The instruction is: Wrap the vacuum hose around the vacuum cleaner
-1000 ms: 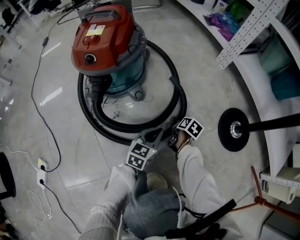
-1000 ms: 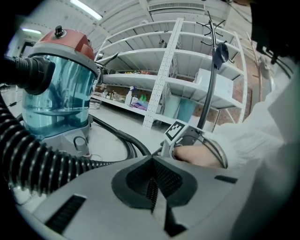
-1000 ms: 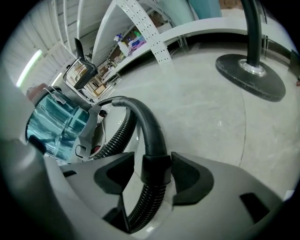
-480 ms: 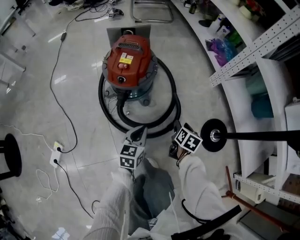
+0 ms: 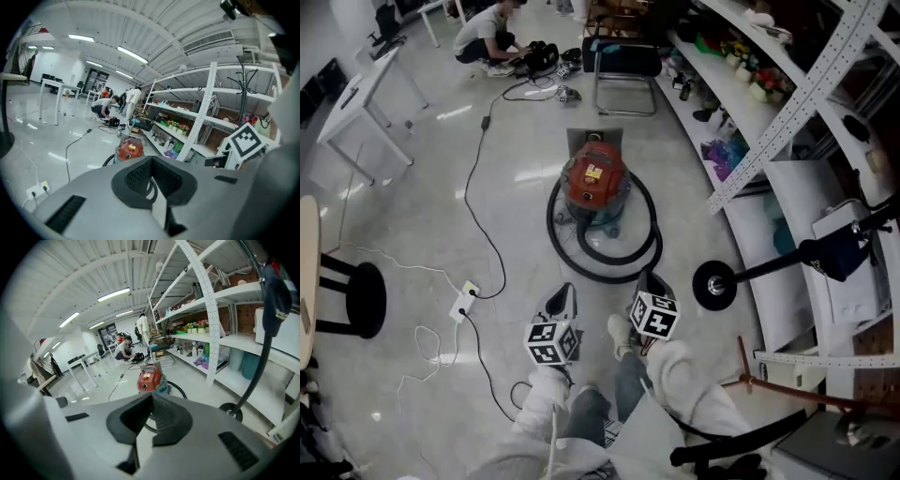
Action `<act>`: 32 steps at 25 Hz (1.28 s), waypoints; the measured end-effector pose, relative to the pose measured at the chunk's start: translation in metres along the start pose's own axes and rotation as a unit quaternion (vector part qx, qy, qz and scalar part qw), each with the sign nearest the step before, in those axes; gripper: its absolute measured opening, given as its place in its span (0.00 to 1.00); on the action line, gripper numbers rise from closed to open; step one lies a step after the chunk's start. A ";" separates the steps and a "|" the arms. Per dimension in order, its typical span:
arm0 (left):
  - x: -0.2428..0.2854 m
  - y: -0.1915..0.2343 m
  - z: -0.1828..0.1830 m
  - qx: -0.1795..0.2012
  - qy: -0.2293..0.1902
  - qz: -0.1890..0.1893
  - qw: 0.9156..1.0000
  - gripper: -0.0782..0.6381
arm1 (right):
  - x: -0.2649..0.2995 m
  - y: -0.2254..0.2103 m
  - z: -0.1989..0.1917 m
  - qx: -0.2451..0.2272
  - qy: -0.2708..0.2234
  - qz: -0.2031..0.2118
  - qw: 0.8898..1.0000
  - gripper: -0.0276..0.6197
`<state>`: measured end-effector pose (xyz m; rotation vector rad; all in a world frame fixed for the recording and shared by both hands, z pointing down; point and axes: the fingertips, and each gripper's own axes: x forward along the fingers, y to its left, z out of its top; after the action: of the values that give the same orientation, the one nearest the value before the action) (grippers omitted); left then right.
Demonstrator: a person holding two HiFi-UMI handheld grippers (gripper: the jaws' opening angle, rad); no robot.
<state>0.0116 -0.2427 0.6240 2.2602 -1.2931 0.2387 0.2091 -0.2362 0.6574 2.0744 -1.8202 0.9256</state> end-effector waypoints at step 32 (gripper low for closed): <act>-0.370 -0.195 -0.024 0.086 0.000 -0.034 0.996 0.11 | -0.417 0.081 -0.064 -0.008 -0.075 0.032 0.997 0.06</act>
<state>-0.0177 0.1270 0.4293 2.4444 -1.2349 0.3371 0.1005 0.1194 0.4417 2.1395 -1.9721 0.7865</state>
